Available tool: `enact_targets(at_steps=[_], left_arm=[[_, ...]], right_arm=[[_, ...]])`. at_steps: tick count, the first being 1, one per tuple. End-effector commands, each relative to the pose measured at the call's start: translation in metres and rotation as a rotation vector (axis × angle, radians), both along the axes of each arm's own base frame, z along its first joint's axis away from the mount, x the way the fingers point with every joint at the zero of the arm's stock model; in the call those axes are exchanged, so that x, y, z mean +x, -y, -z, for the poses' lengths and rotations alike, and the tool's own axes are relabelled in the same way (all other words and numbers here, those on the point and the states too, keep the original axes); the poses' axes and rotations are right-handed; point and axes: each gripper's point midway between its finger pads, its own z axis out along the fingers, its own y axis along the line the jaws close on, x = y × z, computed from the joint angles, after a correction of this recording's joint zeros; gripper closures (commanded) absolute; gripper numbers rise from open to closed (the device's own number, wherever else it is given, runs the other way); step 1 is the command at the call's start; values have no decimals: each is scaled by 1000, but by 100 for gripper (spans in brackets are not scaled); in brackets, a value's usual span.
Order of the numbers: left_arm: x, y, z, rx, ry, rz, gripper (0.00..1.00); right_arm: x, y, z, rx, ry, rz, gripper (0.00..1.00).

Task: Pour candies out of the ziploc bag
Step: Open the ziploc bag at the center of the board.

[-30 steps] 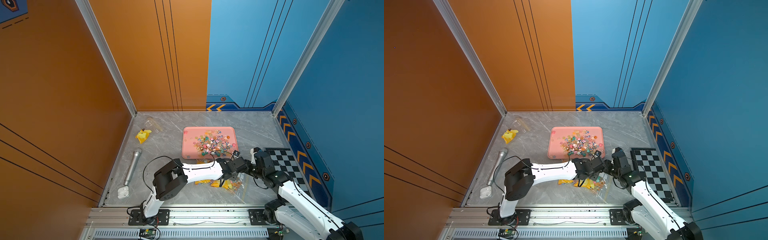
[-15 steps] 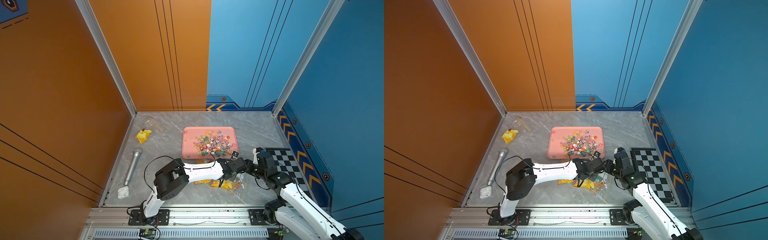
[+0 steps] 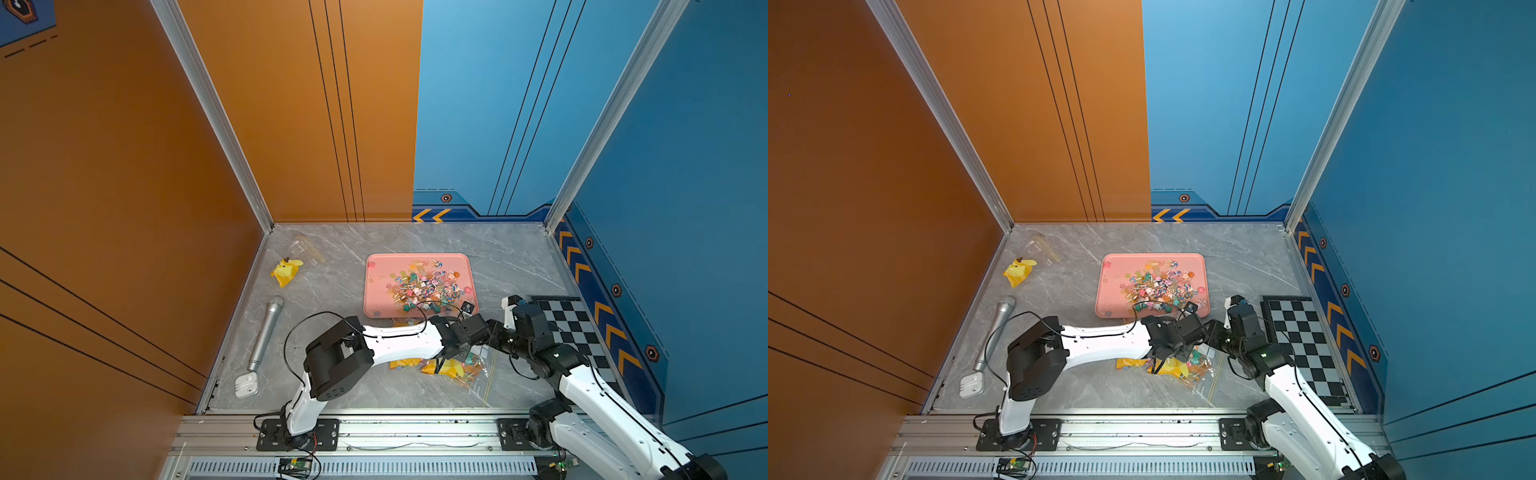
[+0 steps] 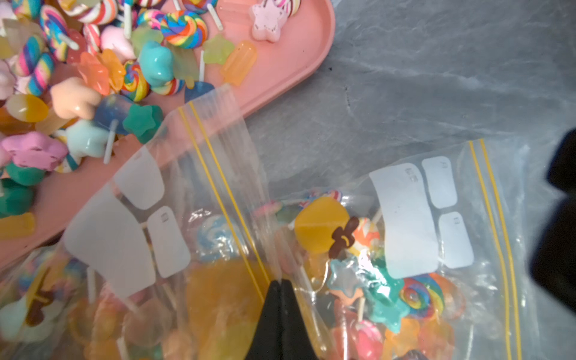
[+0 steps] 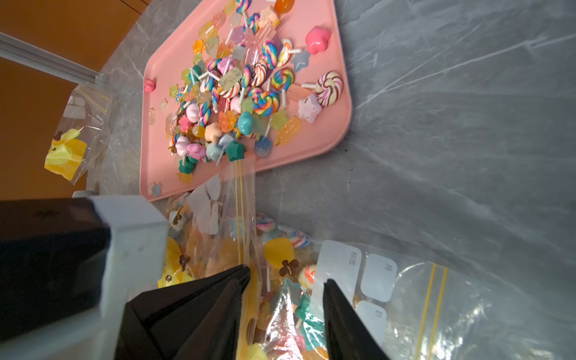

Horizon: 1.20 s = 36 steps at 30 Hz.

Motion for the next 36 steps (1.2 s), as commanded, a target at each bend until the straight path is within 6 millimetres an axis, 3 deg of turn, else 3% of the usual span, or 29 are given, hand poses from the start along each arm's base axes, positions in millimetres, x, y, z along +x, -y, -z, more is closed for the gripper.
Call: enact_targets(at_steps=[1, 12, 23, 36], left_arm=[[1, -2, -20, -89, -6, -10, 100], [0, -6, -31, -248, -35, -17, 100], [2, -16, -44, -380, -30, -46, 100], [3, -25, -46, -409, -31, -62, 100]], right_arm=[[-3, -10, 6, 19, -2, -53, 51], [-4, -52, 2, 88, 22, -165, 51], [4, -62, 7, 103, 11, -168, 54], [8, -80, 4, 114, 12, -209, 55]])
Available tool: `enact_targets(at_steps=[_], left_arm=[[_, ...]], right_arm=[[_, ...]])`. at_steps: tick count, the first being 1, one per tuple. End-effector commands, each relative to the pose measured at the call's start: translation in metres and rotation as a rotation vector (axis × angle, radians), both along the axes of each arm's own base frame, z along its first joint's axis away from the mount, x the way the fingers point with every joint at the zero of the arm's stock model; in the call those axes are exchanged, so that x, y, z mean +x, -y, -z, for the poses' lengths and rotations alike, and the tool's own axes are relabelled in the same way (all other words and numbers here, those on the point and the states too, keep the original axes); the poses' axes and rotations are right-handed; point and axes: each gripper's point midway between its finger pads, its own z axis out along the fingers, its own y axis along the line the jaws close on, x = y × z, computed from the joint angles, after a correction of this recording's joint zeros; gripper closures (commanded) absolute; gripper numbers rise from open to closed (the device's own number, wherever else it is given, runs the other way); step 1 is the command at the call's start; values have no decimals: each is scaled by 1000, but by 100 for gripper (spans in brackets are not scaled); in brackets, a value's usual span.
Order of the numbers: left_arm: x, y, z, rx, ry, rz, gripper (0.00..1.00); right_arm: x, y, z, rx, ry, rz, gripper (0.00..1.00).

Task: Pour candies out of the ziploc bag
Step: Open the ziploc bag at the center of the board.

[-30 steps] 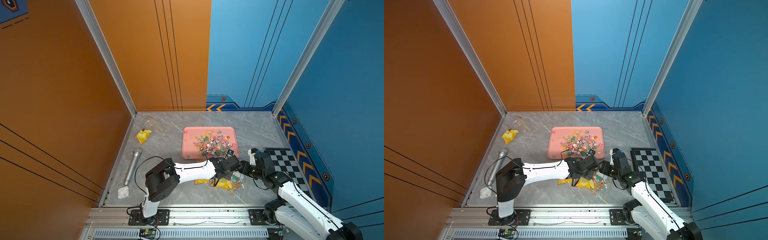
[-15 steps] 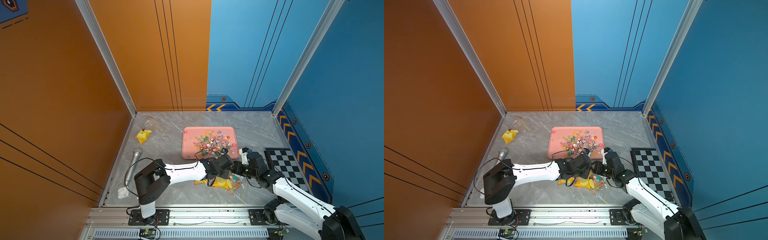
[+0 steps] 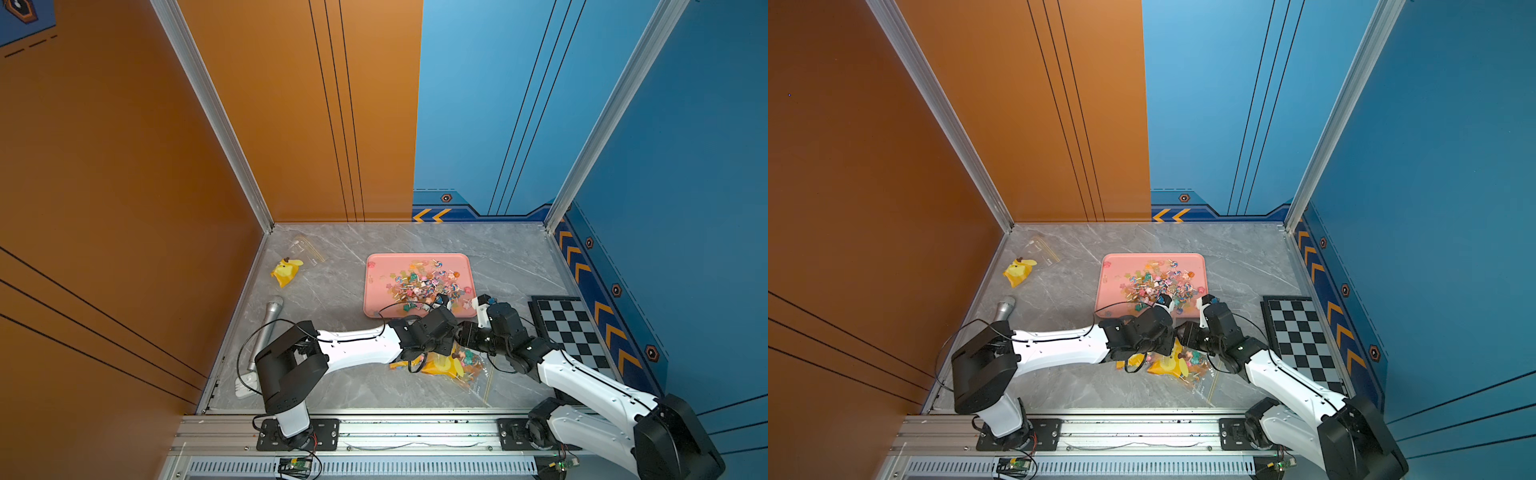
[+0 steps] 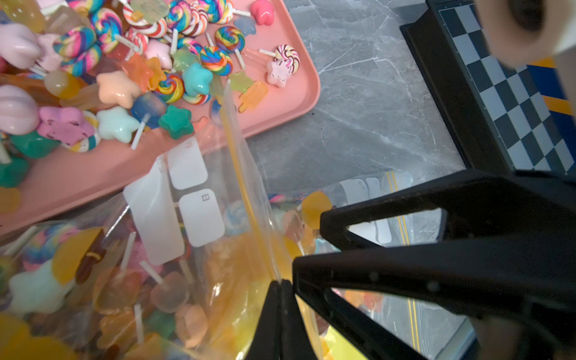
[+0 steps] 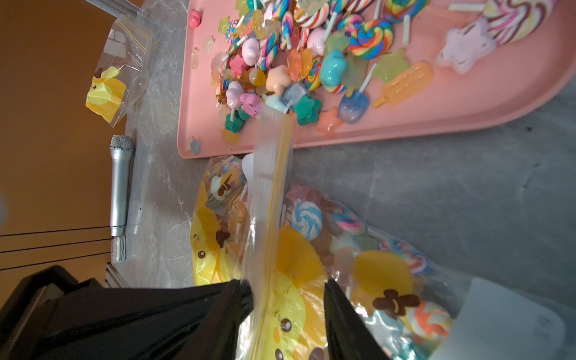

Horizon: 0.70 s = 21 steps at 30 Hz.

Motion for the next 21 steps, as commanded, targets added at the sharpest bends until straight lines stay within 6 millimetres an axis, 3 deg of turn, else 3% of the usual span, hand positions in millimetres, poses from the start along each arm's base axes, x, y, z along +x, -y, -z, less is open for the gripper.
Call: enact_targets(at_steps=[1, 13, 21], left_arm=[[2, -1, -15, -51, 6, -7, 100], [0, 2, -17, -91, -1, 2, 100], [1, 2, -20, -101, 3, 0, 100]], right_arm=[[7, -8, -11, 17, 24, -11, 55], [12, -10, -3, 5, 1, 1, 61], [15, -16, -7, 28, 15, -9, 62]])
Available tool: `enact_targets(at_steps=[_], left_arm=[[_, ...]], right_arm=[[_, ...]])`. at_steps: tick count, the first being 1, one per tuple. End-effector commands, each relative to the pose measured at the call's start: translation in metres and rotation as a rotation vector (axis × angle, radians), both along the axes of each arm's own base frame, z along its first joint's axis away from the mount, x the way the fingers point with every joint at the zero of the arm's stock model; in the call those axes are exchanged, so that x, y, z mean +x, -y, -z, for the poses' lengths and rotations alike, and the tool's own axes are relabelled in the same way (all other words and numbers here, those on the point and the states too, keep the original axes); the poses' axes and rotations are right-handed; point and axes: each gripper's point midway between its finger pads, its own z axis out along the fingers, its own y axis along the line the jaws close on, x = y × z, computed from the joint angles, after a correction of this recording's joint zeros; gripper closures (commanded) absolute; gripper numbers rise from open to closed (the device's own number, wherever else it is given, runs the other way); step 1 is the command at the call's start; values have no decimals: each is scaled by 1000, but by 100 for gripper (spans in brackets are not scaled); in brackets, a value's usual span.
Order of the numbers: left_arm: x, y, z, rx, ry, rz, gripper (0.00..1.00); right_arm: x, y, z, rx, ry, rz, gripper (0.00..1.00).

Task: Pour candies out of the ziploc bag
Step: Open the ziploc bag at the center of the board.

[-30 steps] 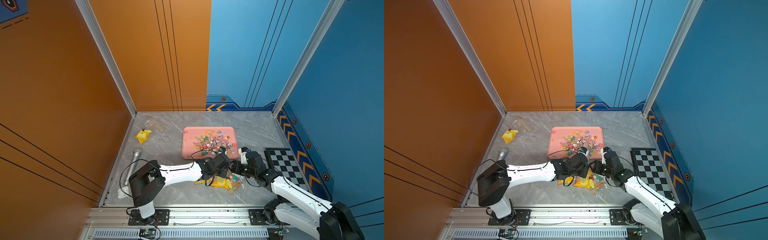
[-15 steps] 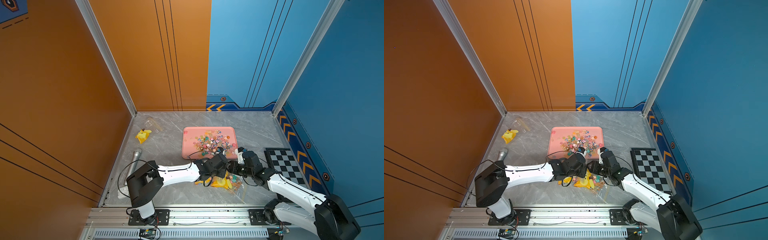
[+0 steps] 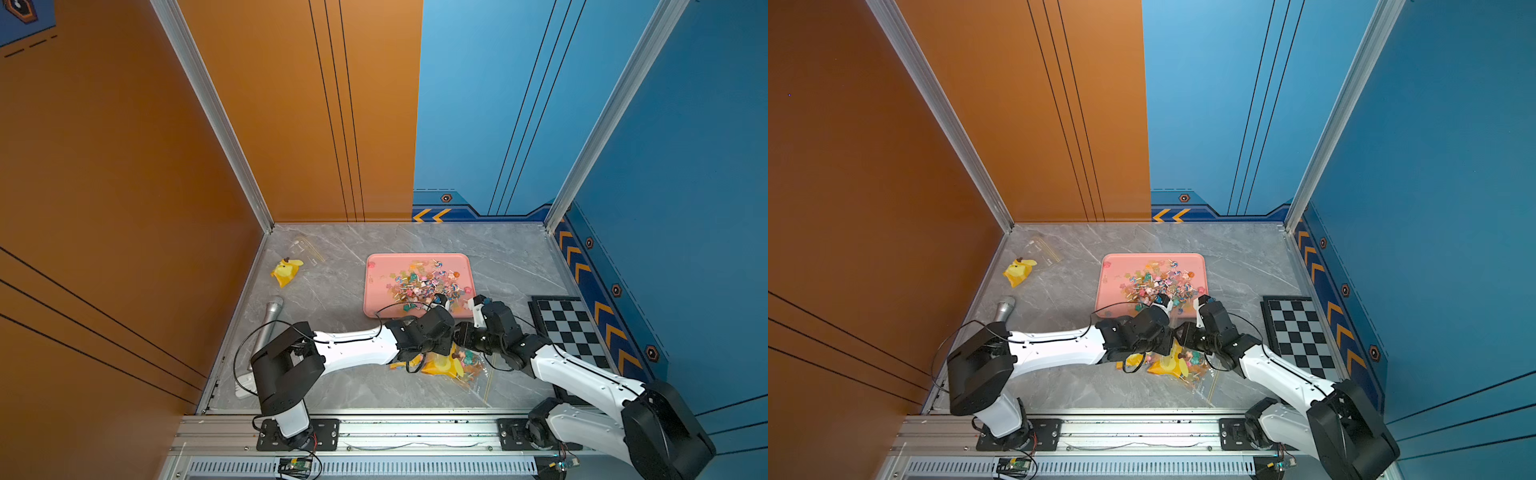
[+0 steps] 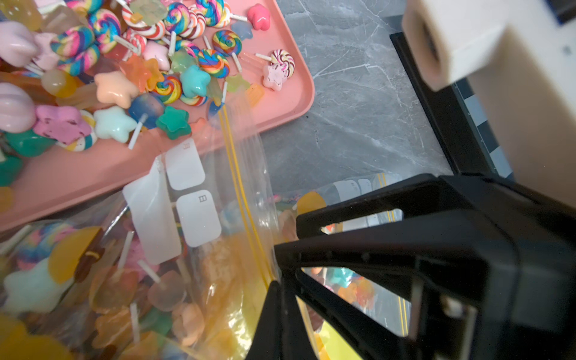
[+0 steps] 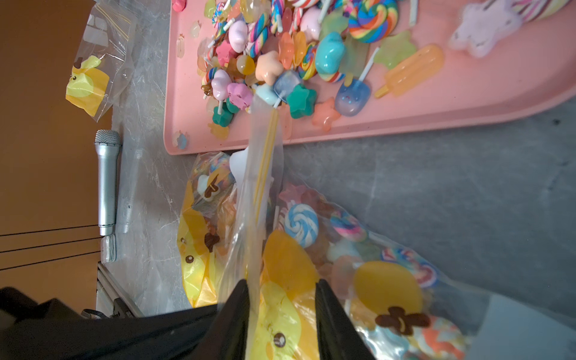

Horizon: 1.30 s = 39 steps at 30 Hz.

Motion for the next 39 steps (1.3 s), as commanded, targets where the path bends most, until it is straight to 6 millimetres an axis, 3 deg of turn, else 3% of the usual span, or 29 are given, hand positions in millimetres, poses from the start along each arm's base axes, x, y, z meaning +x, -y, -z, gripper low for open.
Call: enact_targets(at_steps=[1, 21, 26, 39], left_arm=[[-1, -3, -7, -42, -3, -3, 100], [0, -13, -7, -55, 0, -23, 100], [-1, -15, -5, -46, 0, -28, 100], [6, -36, -12, 7, 46, -75, 100]], right_arm=[[12, -12, -18, 43, 43, -3, 62], [10, -19, -10, 11, 21, -30, 88], [10, -20, -11, -10, 25, -42, 100], [7, -12, -14, -71, 42, -37, 100]])
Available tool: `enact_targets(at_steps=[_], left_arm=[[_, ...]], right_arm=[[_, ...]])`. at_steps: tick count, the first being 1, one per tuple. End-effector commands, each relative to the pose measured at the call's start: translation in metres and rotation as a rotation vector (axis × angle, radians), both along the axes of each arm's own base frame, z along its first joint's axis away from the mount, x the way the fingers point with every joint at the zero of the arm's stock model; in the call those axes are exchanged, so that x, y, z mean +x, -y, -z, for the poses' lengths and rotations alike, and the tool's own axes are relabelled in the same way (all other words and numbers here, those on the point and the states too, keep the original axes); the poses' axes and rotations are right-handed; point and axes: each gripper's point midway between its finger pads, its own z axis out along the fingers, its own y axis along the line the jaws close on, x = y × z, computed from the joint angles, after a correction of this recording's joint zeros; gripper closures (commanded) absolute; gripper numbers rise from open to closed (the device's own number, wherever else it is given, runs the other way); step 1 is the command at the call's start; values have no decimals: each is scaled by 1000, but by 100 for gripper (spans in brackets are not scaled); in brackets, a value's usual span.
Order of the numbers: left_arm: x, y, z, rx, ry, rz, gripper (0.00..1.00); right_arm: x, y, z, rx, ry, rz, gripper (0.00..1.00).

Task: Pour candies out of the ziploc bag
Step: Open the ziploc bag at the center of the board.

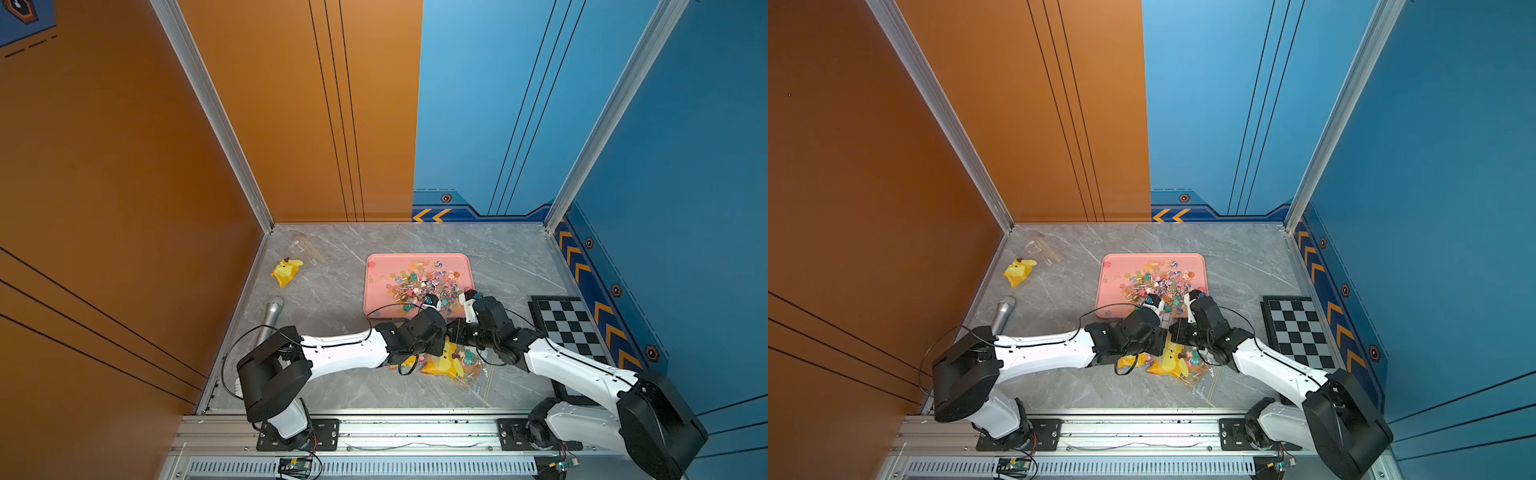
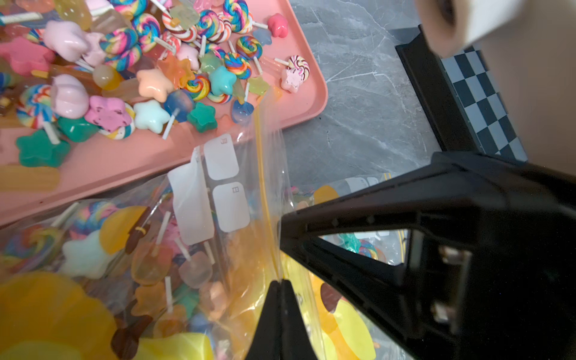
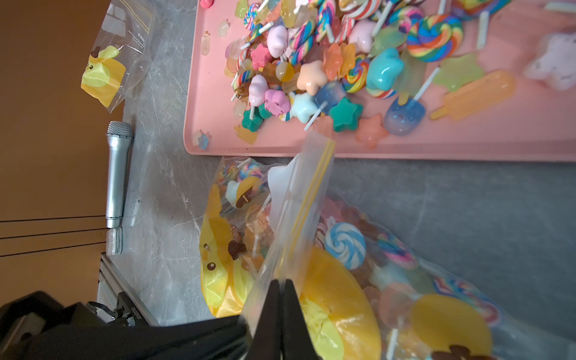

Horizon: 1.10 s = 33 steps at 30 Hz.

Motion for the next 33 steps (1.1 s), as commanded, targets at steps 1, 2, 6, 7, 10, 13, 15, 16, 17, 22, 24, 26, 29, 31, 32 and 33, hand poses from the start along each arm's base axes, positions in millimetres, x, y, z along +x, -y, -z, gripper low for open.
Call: enact_targets(at_steps=[1, 2, 6, 7, 10, 13, 15, 16, 17, 22, 24, 26, 29, 31, 32, 33], left_arm=[[8, -16, -8, 22, 36, -39, 100], [8, -17, -8, 24, 36, -40, 100], [8, -20, -10, 26, 44, -48, 100], [8, -21, -10, 28, 47, -51, 100], [10, -27, -13, 36, 63, -64, 100], [11, -31, -15, 39, 71, -76, 100], [11, -33, -15, 45, 73, -79, 100], [11, -34, -15, 44, 74, -80, 100], [11, -34, -16, 43, 75, -81, 100], [12, -37, -16, 42, 80, -87, 100], [12, -39, -18, 44, 83, -91, 100], [14, -42, -20, 50, 90, -103, 100], [17, -51, -25, 54, 104, -124, 100], [18, -53, -32, 44, 116, -115, 100], [17, -48, -35, 35, 119, -86, 100], [16, -42, -39, 29, 124, -50, 100]], right_arm=[[-1, 9, 0, -62, 11, 9, 100], [-1, 9, 0, -63, 11, 9, 100], [-1, 9, -1, -66, 15, 7, 100], [-2, 9, -1, -68, 14, 6, 100], [-3, 10, 0, -77, 12, 4, 100], [-3, 9, 0, -76, 13, 1, 100], [-4, 9, -1, -75, 14, 0, 100], [-3, 9, -2, -75, 18, 0, 100], [-3, 9, -2, -77, 17, -2, 100], [-4, 9, -4, -77, 22, -3, 100], [-4, 10, -4, -79, 23, -1, 100], [-5, 10, -4, -80, 23, 0, 100], [-5, 11, -5, -82, 25, 1, 100], [-6, 11, -6, -81, 28, -3, 100], [-6, 10, -7, -78, 30, -6, 100], [-7, 9, -8, -75, 32, -11, 100]])
